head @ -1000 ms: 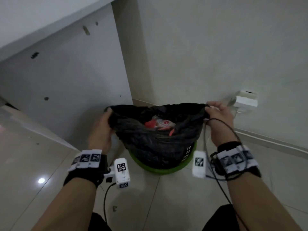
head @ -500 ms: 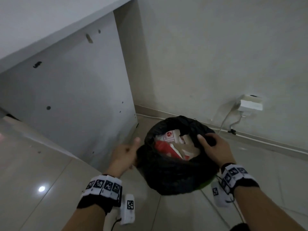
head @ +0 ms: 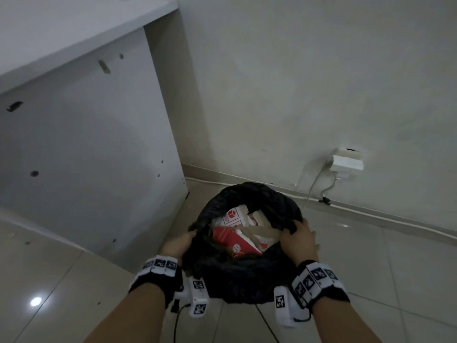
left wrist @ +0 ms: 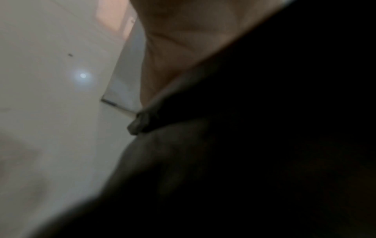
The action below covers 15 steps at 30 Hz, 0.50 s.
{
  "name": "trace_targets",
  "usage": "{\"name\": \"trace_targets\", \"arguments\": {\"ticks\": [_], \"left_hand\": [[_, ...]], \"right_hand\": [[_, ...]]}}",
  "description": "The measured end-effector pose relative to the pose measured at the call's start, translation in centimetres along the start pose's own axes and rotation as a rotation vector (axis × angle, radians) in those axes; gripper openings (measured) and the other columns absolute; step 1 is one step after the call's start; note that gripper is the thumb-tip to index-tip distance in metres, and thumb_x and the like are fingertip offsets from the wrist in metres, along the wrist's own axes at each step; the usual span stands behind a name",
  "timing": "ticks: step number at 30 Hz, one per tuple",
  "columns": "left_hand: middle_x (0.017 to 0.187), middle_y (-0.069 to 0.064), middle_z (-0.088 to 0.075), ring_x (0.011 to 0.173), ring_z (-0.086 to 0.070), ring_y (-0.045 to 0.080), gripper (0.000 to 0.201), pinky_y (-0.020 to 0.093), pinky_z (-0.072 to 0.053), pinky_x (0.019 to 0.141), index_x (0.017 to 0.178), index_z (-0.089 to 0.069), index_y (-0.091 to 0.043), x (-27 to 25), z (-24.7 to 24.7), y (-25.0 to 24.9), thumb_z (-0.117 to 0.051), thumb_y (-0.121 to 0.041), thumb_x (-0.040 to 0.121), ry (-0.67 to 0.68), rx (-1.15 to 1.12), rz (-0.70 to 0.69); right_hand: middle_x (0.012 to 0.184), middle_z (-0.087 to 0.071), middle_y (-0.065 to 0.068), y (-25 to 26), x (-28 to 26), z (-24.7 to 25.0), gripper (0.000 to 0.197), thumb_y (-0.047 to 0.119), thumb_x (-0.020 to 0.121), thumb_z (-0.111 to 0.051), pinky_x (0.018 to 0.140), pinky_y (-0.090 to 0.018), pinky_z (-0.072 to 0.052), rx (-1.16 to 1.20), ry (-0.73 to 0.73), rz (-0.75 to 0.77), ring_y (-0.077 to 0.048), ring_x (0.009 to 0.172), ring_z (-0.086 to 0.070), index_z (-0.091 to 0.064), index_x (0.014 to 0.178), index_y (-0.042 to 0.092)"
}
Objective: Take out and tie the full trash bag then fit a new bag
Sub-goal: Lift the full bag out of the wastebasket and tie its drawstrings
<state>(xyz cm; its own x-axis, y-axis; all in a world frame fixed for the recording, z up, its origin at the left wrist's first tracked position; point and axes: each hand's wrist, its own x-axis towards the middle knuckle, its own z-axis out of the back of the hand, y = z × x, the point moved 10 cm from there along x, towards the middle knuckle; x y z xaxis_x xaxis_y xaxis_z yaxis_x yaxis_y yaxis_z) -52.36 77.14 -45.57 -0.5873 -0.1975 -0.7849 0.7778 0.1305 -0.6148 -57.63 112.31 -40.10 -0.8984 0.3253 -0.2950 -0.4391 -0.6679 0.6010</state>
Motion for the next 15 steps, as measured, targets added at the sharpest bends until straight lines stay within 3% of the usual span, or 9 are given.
{"name": "trace_targets", "arguments": {"ticks": [2,3,6,8,11,13,15], "left_hand": [[0.114,0.015,-0.069,0.102,-0.068,0.036,0.036,0.049,-0.054,0.096,0.104,-0.066,-0.001,0.0,2.3,-3.3,-0.072,-0.029,0.084,-0.098,-0.077,-0.061],[0.11,0.016,-0.071,0.098,-0.07,0.035,0.041,0.049,-0.055,0.094,0.111,-0.067,-0.001,-0.2,2.9,-5.4,-0.073,-0.029,0.083,-0.104,-0.125,-0.12],[0.106,0.019,-0.074,0.095,-0.072,0.033,0.035,0.046,-0.056,0.091,0.119,-0.068,-0.007,-3.4,4.4,-11.4,-0.072,-0.021,0.087,-0.085,-0.199,-0.316],[0.109,0.019,-0.073,0.101,-0.071,0.033,0.036,0.047,-0.053,0.097,0.121,-0.067,-0.006,-6.5,6.3,-15.0,-0.071,-0.016,0.087,-0.096,-0.243,-0.451],[0.114,0.018,-0.072,0.106,-0.069,0.034,0.038,0.051,-0.05,0.101,0.122,-0.067,-0.009,-10.0,8.7,-18.6,-0.071,-0.02,0.086,-0.063,-0.231,-0.571],[0.11,0.017,-0.073,0.103,-0.07,0.034,0.031,0.052,-0.051,0.101,0.116,-0.07,-0.009,-12.3,9.5,-20.2,-0.068,-0.022,0.088,-0.08,-0.197,-0.612],[0.108,0.014,-0.075,0.102,-0.07,0.031,0.027,0.049,-0.051,0.101,0.111,-0.072,-0.01,-14.5,9.4,-21.8,-0.067,-0.025,0.089,-0.093,-0.136,-0.667]], "right_hand": [[0.128,-0.062,-0.02,1.6,0.6,1.2,0.03,0.013,0.094,-0.046,0.102,-0.047,-0.044,0.148,-0.014,0.044,-0.042,0.117,-0.056,-0.066,0.117,0.007],[0.121,-0.067,-0.02,2.4,1.0,1.8,0.029,0.012,0.095,-0.046,0.096,-0.042,-0.047,0.241,0.012,0.042,-0.039,0.111,-0.061,-0.067,0.115,0.006],[0.112,-0.066,-0.007,5.6,1.9,5.6,0.029,0.011,0.097,-0.045,0.09,-0.033,-0.046,0.37,0.038,0.107,-0.027,0.105,-0.061,-0.067,0.115,0.009],[0.103,-0.065,-0.01,8.1,2.4,11.3,0.03,0.011,0.094,-0.045,0.083,-0.03,-0.04,0.32,-0.136,0.214,-0.026,0.1,-0.06,-0.068,0.113,0.004],[0.099,-0.064,-0.016,9.1,2.6,19.1,0.03,0.014,0.094,-0.044,0.08,-0.036,-0.044,0.382,-0.376,0.225,-0.034,0.098,-0.061,-0.066,0.111,0.002],[0.105,-0.066,-0.021,9.9,2.8,19.6,0.031,0.025,0.097,-0.048,0.08,-0.037,-0.047,0.266,-0.282,0.195,-0.039,0.102,-0.063,-0.066,0.111,0.005],[0.098,-0.071,-0.018,11.3,2.4,17.1,0.032,0.036,0.095,-0.055,0.071,-0.038,-0.057,-0.034,-0.022,0.187,-0.036,0.088,-0.069,-0.068,0.102,0.008]]}}
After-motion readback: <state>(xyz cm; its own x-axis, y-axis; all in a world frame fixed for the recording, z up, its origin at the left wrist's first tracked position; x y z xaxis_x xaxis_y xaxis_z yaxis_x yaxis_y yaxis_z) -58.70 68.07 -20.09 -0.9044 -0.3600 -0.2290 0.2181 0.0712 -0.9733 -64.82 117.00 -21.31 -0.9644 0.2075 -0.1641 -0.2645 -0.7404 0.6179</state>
